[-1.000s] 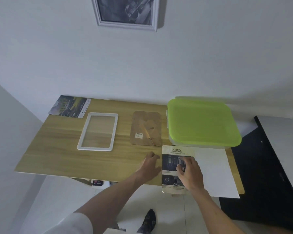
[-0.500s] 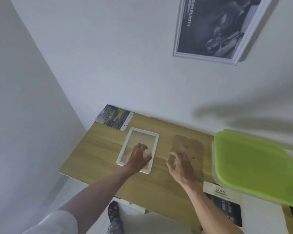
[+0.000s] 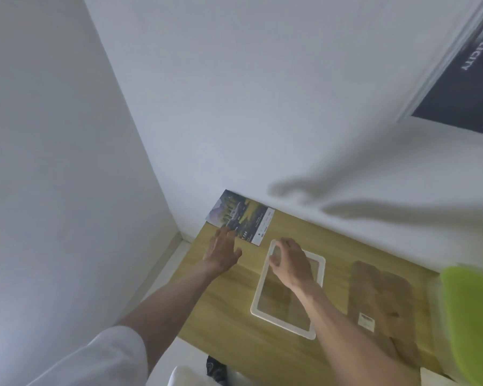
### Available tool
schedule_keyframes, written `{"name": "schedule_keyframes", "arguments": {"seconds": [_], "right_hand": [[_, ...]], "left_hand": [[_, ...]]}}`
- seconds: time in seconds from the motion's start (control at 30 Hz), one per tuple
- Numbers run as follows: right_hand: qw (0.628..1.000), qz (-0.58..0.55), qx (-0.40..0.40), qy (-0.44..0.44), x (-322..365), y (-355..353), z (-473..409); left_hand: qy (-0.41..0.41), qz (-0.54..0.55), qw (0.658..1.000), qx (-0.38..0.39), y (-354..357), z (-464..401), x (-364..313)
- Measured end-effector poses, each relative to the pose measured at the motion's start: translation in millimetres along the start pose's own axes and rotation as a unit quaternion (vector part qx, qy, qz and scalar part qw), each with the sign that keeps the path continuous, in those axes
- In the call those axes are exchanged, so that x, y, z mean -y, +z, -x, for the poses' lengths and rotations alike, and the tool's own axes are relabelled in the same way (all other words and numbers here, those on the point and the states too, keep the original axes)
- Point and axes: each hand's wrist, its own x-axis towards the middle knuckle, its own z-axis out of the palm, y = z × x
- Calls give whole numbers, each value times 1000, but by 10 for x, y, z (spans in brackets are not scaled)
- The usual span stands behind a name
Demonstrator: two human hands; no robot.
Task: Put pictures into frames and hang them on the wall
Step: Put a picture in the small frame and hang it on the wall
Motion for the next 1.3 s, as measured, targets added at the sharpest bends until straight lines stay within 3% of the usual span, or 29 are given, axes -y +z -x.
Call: {"name": "schedule_keyframes", "arguments": {"seconds": [0.23, 0.53, 0.73, 1.07, 1.2, 1.3], "right_hand": [[997, 33, 63, 0, 379, 281, -560], [988, 88, 127, 3, 436, 563, -1003], [972, 192, 75, -113, 452, 651, -872], [978, 155, -46, -135, 347, 485, -626], [971, 130, -99, -176, 380, 324, -589], [968, 81, -149, -184, 435, 191, -562]], "left_hand": [[73, -92, 993, 32, -111, -544, 407], [83, -118, 987, 66, 60, -784, 824], [108, -114, 988, 12, 163, -734, 881], [204, -86, 971, -87, -4, -662, 936], [270, -58, 954, -115, -152, -628, 720], [270, 7, 957, -109, -302, -545, 478]]}}
